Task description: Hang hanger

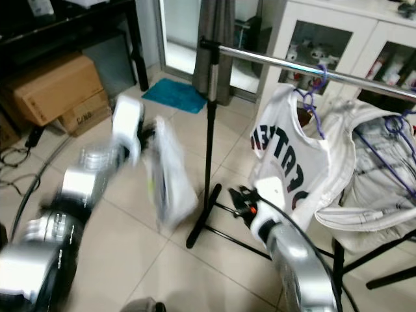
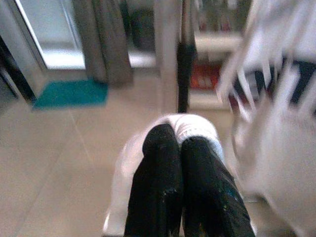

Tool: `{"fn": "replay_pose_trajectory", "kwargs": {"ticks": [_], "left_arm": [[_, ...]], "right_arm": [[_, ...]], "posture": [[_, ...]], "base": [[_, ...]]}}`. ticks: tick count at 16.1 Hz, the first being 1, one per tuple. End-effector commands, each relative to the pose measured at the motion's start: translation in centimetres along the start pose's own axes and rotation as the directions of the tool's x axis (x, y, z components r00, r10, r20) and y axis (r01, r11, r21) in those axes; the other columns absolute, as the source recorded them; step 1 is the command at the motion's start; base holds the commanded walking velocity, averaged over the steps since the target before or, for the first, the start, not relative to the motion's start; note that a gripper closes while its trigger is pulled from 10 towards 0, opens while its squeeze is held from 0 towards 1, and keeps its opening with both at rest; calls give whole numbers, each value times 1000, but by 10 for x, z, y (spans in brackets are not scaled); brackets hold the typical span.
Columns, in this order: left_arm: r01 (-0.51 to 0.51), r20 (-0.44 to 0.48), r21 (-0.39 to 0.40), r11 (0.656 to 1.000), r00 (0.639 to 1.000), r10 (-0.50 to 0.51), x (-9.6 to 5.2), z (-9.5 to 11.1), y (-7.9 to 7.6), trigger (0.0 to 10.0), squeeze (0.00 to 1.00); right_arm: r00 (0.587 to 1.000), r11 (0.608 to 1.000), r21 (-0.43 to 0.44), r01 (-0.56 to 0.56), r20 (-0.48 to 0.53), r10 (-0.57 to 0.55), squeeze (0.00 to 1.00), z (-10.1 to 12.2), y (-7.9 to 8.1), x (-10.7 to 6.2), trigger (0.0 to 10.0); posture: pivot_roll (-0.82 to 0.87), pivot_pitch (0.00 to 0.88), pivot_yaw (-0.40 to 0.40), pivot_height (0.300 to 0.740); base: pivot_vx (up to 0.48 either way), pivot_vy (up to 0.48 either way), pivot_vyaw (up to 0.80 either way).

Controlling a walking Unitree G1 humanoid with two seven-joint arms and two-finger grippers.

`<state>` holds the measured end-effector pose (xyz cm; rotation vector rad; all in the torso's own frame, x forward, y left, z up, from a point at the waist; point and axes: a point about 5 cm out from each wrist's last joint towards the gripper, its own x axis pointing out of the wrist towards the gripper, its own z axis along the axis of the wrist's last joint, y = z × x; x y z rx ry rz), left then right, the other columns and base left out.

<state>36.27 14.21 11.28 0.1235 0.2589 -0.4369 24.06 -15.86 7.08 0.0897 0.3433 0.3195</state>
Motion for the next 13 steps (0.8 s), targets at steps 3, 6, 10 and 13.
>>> {"fn": "replay_pose_trajectory", "kwargs": {"ticks": [3, 6, 10, 13], "left_arm": [[-119, 15, -89, 989, 993, 121, -14, -15, 6, 0, 0], [-156, -5, -147, 977, 988, 157, -28, -32, -4, 0, 0], [-156, 8, -168, 973, 987, 159, -27, -26, -20, 0, 0], [-165, 12, -160, 973, 985, 170, -22, -15, -20, 0, 0]], "right_arm": [[985, 985, 8, 170, -32, -169, 1000, -9, -17, -8, 10000], [982, 983, -10, 185, -37, -186, 1000, -10, -19, -14, 10000], [983, 980, -80, 181, -18, -183, 1000, 0, -25, -9, 10000], [994, 995, -20, 102, 33, -102, 1000, 7, -17, -8, 10000]], "posture": [[-59, 0, 58, 740], [-89, 0, 46, 740], [-98, 0, 63, 740], [-86, 0, 86, 740]], "base": [[0, 0, 0], [0, 0, 0], [0, 0, 0], [0, 0, 0]]}}
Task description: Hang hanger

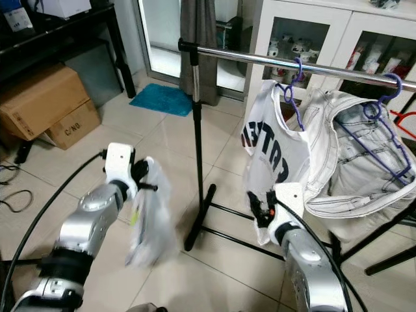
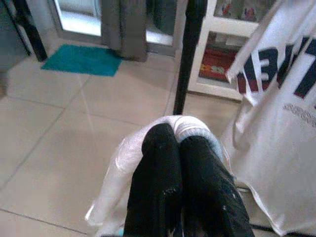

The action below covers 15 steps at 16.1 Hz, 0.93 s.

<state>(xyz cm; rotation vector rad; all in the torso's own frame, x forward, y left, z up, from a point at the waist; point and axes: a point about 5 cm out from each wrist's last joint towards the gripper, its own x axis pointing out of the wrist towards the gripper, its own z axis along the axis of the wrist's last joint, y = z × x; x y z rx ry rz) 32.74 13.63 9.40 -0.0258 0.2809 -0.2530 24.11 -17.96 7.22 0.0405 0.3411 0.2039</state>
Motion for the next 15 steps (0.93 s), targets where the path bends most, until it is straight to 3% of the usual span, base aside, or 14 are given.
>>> {"fn": "replay_pose_trajectory", "kwargs": {"ticks": [1, 5, 7, 10, 12, 14, 15], "left_arm": [[1, 27, 11, 1000, 1000, -1, 1, 11, -2, 0, 0], [38, -28, 57, 998, 999, -36, -2, -3, 2, 0, 0], [68, -59, 157, 985, 996, -60, -9, -17, 5, 0, 0], [51, -37, 144, 988, 998, -47, -15, -14, 11, 0, 0], [4, -23, 123, 992, 1000, -2, -10, -4, 18, 0, 0], [-46, 24, 19, 999, 999, 46, 5, 20, 16, 0, 0], [-64, 49, -8, 998, 997, 65, 13, 33, 11, 0, 0]], "right_arm": [[999, 1000, 12, -20, 35, 20, 1000, 4, 3, -2, 10000], [1000, 1000, 1, -27, -7, 27, 1000, -1, 4, -6, 10000], [1000, 1000, 0, 23, -3, -23, 1000, -4, -7, -8, 10000], [1000, 1000, 19, 14, 26, -14, 1000, -1, -4, -2, 10000], [994, 995, -14, -99, 39, 100, 1000, 10, 5, 7, 10000], [928, 922, -112, -370, -3, 372, 1000, 21, 26, 9, 10000], [898, 887, -142, -439, -49, 437, 1000, 22, 31, 9, 10000]], "posture": [[-89, 0, 82, 740], [-115, 0, 83, 740], [-110, 0, 68, 740], [-75, 0, 54, 740], [-60, 0, 47, 740], [-45, 0, 39, 740], [-40, 0, 39, 740]], "base": [[0, 0, 0], [0, 0, 0], [0, 0, 0], [0, 0, 0], [0, 0, 0], [0, 0, 0], [0, 0, 0]]}}
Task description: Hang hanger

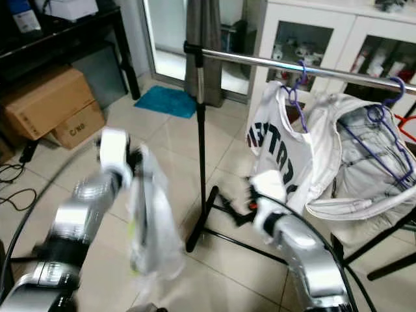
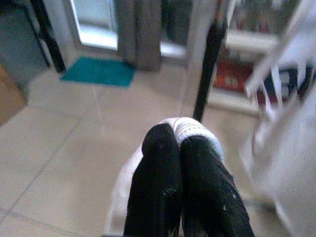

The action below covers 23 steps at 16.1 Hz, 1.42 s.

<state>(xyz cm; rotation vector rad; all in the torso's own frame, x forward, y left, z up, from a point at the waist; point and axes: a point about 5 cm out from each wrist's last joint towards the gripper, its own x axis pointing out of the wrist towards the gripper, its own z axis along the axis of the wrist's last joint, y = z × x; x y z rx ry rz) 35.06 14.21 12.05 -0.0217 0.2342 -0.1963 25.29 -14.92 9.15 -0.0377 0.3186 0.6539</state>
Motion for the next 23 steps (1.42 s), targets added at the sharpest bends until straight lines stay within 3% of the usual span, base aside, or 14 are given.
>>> {"fn": "replay_pose_trajectory", "kwargs": {"ticks": [1, 3, 5, 7, 10, 12, 13, 16, 19, 20, 21, 23], "left_arm": [[-20, 29, -37, 999, 999, 21, 9, 15, -8, 0, 0], [-4, 58, -46, 999, 998, 7, 21, 35, -23, 0, 0], [-10, 89, 14, 1000, 996, 8, 33, 57, -34, 0, 0], [-68, 99, 70, 995, 993, 60, 40, 67, -36, 0, 0], [-93, 121, 63, 994, 989, 85, 47, 82, -44, 0, 0], [-67, 150, 59, 996, 987, 57, 50, 96, -58, 0, 0], [-57, 162, 44, 997, 986, 49, 51, 102, -65, 0, 0], [-39, 187, 2, 999, 982, 38, 52, 115, -80, 0, 0], [-30, 217, -13, 999, 976, 32, 52, 125, -88, 0, 0], [-30, 223, -18, 999, 974, 33, 52, 127, -89, 0, 0], [-26, 232, -30, 999, 972, 33, 51, 131, -89, 0, 0], [-15, 259, -63, 998, 965, 31, 50, 142, -91, 0, 0]], "right_arm": [[997, 999, -17, -48, -67, 47, 1000, -1, 0, 5, 10000], [986, 994, -21, -108, -131, 104, 1000, 0, 2, 18, 10000], [960, 967, 62, -247, -116, 253, 1000, 13, 19, 31, 10000], [948, 949, 101, -299, -80, 307, 1000, 29, 28, 45, 10000], [957, 965, 69, -253, -132, 260, 1000, 35, 32, 74, 10000], [959, 976, 39, -213, -184, 216, 1000, 32, 38, 96, 10000], [963, 976, 86, -198, -172, 210, 1000, 33, 44, 105, 10000], [972, 994, 12, -110, -209, 110, 1000, 25, 45, 116, 10000], [978, 999, 7, -41, -206, 42, 1000, 26, 50, 126, 10000], [974, 1000, -11, -29, -226, 25, 925, 23, 50, 126, 10000], [967, 999, -33, -10, -256, 1, 0, 18, 49, 126, 10000], [942, 994, -103, 29, -329, -62, 0, 4, 43, 126, 10000]], "posture": [[-36, 0, 40, 740], [-34, 0, 45, 740], [-33, 0, 50, 740], [-35, 0, 56, 740], [-46, 0, 75, 740], [-48, 0, 78, 740], [-49, 0, 78, 740], [-46, 0, 78, 740], [-45, 0, 79, 740], [-44, 0, 77, 740], [-40, 0, 72, 740], [-35, 0, 68, 740]], "base": [[0, 0, 0], [0, 0, 0], [0, 0, 0], [0, 0, 0], [0, 0, 0], [0, 0, 0], [0, 0, 0], [0, 0, 0], [0, 0, 0], [0, 0, 0], [0, 0, 0], [0, 0, 0]]}}
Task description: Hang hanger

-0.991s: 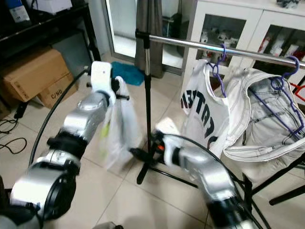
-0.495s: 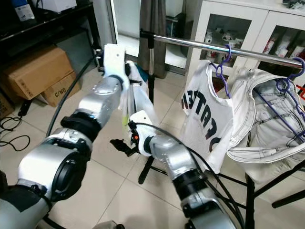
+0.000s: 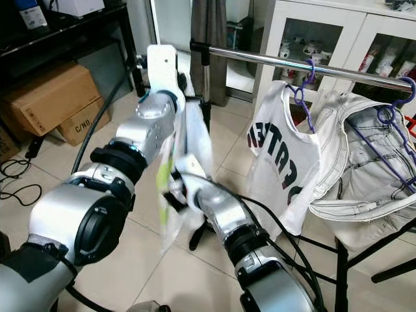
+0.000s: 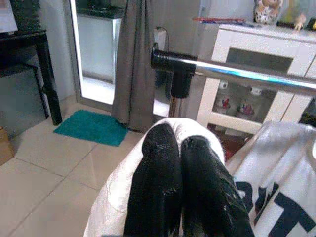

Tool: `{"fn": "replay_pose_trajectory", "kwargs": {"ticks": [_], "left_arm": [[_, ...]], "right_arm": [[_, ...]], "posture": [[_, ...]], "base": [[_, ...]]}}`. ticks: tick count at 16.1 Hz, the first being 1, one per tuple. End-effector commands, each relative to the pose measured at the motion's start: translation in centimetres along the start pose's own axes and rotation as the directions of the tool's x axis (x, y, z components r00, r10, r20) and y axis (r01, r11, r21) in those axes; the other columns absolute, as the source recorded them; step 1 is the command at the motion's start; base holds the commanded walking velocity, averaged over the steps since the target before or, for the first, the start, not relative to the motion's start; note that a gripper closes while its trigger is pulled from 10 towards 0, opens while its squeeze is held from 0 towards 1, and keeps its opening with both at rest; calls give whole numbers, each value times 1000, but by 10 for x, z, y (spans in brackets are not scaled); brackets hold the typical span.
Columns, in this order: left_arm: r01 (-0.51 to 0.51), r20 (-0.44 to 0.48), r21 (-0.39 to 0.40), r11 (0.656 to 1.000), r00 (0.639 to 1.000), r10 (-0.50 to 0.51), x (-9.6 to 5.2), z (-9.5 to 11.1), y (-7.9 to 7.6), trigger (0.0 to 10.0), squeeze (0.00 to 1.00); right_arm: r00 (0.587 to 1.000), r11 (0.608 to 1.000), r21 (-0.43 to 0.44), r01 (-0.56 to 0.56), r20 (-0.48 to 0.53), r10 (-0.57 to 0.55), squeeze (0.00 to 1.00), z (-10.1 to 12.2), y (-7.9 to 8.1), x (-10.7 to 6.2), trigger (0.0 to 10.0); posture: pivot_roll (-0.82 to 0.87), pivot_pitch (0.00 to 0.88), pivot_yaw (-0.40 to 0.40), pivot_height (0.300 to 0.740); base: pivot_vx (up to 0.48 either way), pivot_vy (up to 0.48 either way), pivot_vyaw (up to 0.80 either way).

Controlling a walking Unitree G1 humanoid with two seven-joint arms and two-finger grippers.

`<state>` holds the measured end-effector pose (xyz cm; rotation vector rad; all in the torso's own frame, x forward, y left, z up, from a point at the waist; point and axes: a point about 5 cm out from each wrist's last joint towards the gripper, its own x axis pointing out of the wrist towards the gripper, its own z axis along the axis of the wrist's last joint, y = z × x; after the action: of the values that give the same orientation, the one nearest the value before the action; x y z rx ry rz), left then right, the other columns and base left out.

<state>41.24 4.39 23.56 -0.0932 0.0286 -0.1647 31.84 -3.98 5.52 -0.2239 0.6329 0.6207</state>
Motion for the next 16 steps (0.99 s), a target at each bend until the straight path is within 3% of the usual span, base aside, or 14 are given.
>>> {"fn": "replay_pose_trajectory", "kwargs": {"ticks": [1, 2, 3, 4, 9, 11, 12, 13, 16], "left_arm": [[16, 64, -23, 1000, 998, -15, 1, 21, -6, 0, 0], [22, 76, -24, 999, 997, -21, 1, 25, -8, 0, 0], [22, 79, -23, 999, 997, -20, 2, 26, -8, 0, 0], [17, 81, -26, 1000, 997, -15, 2, 27, -6, 0, 0], [4, 77, -17, 1000, 997, -3, 2, 26, -2, 0, 0], [3, 76, -17, 1000, 997, -2, 2, 26, -2, 0, 0], [6, 77, -18, 1000, 997, -4, 2, 26, -3, 0, 0], [6, 77, -19, 1000, 997, -4, 2, 26, -3, 0, 0], [8, 80, -22, 1000, 997, -7, 2, 28, -4, 0, 0]], "right_arm": [[999, 1000, 8, 29, 12, -29, 0, 2, -4, 1, 8706], [999, 998, 34, 46, 16, -47, 0, 2, -7, 2, 4039], [998, 998, 43, 51, 22, -52, 0, 3, -7, 2, 4039], [997, 997, 66, 51, 52, -55, 0, 8, -8, 2, 0], [992, 993, 92, 71, 96, -80, 0, 16, -16, 1, 0], [993, 992, 100, 70, 90, -79, 0, 14, -16, 2, 2118], [993, 991, 112, 71, 84, -81, 0, 13, -15, 3, 431], [993, 990, 116, 74, 82, -83, 0, 13, -15, 3, 0], [992, 988, 130, 87, 82, -99, 0, 12, -19, 2, 0]], "posture": [[-27, 0, 63, 740], [-24, 0, 61, 740], [-24, 0, 61, 740], [-21, 0, 59, 740], [-24, 0, 61, 740], [-25, 0, 62, 740], [-25, 0, 62, 740], [-24, 0, 63, 740], [-24, 0, 63, 740]], "base": [[0, 0, 0], [0, 0, 0], [0, 0, 0], [0, 0, 0], [0, 0, 0], [0, 0, 0], [0, 0, 0], [0, 0, 0], [0, 0, 0]]}}
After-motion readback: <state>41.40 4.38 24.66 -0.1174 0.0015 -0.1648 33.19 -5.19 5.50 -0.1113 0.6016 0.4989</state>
